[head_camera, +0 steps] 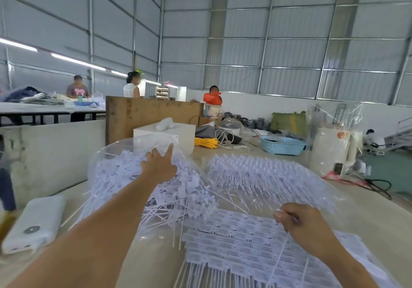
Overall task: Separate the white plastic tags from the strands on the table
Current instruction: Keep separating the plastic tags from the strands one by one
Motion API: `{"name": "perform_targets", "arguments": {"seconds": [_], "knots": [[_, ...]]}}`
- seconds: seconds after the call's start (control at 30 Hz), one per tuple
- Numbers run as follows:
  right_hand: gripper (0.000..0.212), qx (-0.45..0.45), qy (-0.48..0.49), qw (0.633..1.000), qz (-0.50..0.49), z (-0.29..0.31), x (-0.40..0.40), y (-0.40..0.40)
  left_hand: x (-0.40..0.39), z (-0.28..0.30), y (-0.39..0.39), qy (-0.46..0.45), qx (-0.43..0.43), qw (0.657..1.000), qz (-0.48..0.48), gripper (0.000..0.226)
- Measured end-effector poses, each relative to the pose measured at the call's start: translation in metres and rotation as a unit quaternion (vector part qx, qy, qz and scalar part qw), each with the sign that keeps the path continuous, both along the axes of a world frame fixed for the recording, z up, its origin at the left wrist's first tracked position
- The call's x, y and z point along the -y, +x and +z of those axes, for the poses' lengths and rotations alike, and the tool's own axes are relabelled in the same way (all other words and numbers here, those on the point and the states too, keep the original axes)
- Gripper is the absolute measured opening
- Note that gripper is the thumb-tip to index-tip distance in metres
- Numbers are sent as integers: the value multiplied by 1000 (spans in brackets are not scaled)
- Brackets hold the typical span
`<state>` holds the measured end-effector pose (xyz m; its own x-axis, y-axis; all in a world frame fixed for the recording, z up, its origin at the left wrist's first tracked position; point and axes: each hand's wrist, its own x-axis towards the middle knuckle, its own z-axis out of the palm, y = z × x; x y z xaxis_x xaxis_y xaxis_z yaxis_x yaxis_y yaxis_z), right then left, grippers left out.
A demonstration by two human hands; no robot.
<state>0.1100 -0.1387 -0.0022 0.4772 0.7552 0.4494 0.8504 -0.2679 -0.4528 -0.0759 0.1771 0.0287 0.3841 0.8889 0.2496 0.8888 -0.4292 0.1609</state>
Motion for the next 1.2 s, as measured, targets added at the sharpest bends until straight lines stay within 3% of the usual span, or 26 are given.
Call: {"name": "perform_targets", "arguments": {"seconds": [0.13,0.27,0.37,0.4,0.47,0.53,0.6,0.63,0.7,0.77,0.8,0.93,1.03,1.1,1.2], "knots": [[35,-1,5,1000,5,-1,-1,-2,13,8,2,-35,70,996,30,74],[32,-16,20,1000,10,-2,-3,-1,34,35,1,-91,-57,994,14,59],[33,-37,27,998,32,0,-2,-2,66,56,0,-37,-123,990,-53,19],[33,-43,33,998,39,1,-1,-3,79,60,3,8,-126,991,-54,15],[30,-61,49,995,55,3,0,-6,115,59,13,108,-89,988,-70,21],[25,-105,77,988,85,6,0,-9,153,45,28,95,41,977,-187,40],[17,-127,110,980,104,9,1,-14,188,24,40,-88,182,922,-329,52],[20,-123,119,980,105,10,1,-15,202,13,46,-216,222,874,-375,55],[30,-119,121,982,88,9,2,-17,218,-9,57,-455,266,744,-411,65],[26,-128,110,983,75,7,2,-17,221,-28,65,-567,336,636,-401,58],[19,-141,102,982,78,7,3,-16,221,-34,68,-579,372,611,-391,47],[34,-206,88,971,83,6,8,-12,221,-47,73,-536,472,626,-314,15],[49,-212,-21,975,63,3,8,-7,218,-49,70,-504,509,640,-277,14],[43,-187,-74,976,89,1,7,-10,216,-51,68,-482,505,657,-284,15],[29,-151,-70,979,119,1,3,-13,213,-54,65,-450,485,682,-311,31]]}}
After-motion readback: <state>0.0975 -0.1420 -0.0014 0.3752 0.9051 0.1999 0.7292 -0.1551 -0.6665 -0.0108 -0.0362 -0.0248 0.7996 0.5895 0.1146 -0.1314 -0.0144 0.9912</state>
